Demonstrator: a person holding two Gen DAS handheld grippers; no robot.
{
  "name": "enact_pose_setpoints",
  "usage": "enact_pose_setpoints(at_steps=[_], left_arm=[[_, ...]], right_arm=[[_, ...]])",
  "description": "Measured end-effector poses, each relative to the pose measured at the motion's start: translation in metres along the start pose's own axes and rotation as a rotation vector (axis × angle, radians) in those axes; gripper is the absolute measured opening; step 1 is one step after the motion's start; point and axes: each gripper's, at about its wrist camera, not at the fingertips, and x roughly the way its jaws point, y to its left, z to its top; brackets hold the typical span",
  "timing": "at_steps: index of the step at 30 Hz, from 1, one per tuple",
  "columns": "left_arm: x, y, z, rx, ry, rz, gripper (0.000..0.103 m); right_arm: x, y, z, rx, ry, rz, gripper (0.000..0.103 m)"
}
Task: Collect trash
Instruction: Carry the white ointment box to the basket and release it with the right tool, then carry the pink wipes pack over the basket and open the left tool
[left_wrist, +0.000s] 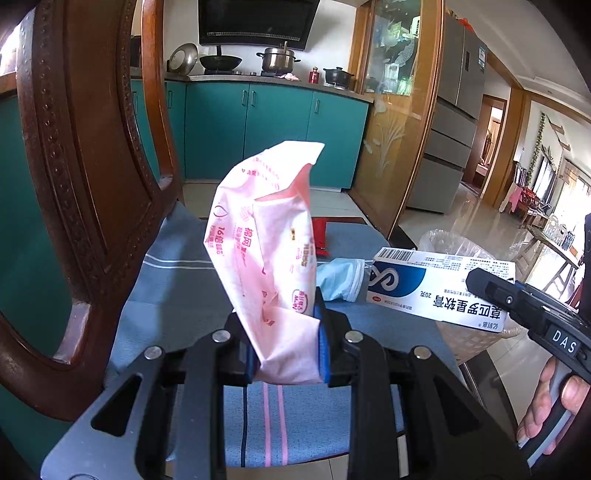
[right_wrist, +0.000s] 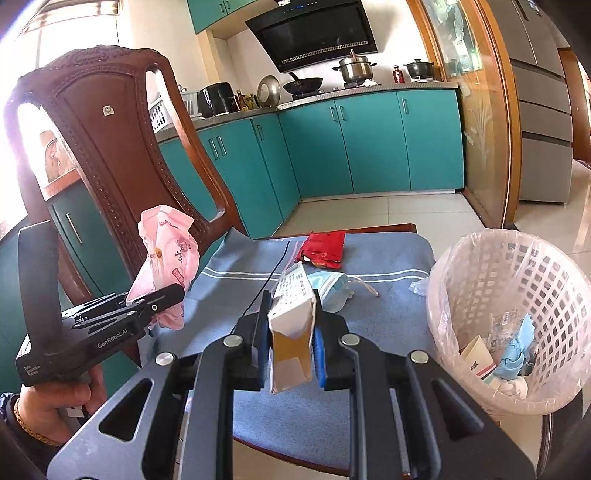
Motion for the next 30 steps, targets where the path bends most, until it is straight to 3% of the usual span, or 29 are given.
enact_pose_setpoints(at_steps=[3,6,12,13,15,19,23,26,28,29,30], left_arm=[[0.000,0.001,0.000,-0.001,0.000,0.000,0.025],[-0.001,-0.001,-0.001,0.000,0.000,-0.002,0.025],[-0.001,-0.006,-0.003,0.014,0.001,-0.020,0.025],[0.000,-0.008,-0.003,0.019,0.002,-0.025,0.025],[0.003,-0.013,-0.005,0.033,0.004,-0.038,0.025],[0.011,-0.037,-0.008,0.070,0.014,-0.076,0.025],[0.027,-0.086,-0.006,0.117,0.030,-0.155,0.026],[0.038,-0.146,0.003,0.189,0.033,-0.238,0.026],[0.047,-0.189,0.011,0.224,0.017,-0.298,0.029],[0.054,-0.207,0.017,0.218,0.023,-0.328,0.039],[0.062,-0.220,0.022,0.203,0.036,-0.348,0.059]], right_arm=[[-0.002,-0.002,0.001,-0.002,-0.011,-0.012,0.020],[-0.011,-0.016,0.007,0.011,-0.053,-0.077,0.020],[-0.043,-0.105,0.017,0.227,-0.160,-0.273,0.023],[-0.049,-0.127,0.015,0.296,-0.174,-0.297,0.027],[-0.052,-0.155,0.010,0.399,-0.162,-0.304,0.081],[-0.077,-0.184,-0.001,0.542,-0.252,-0.346,0.089],[-0.102,-0.182,-0.004,0.550,-0.370,-0.404,0.093],[-0.116,-0.173,-0.003,0.522,-0.437,-0.452,0.093],[-0.122,-0.168,-0.001,0.492,-0.459,-0.474,0.093],[-0.122,-0.168,0.000,0.487,-0.469,-0.477,0.093],[-0.125,-0.167,0.000,0.484,-0.483,-0.476,0.093]])
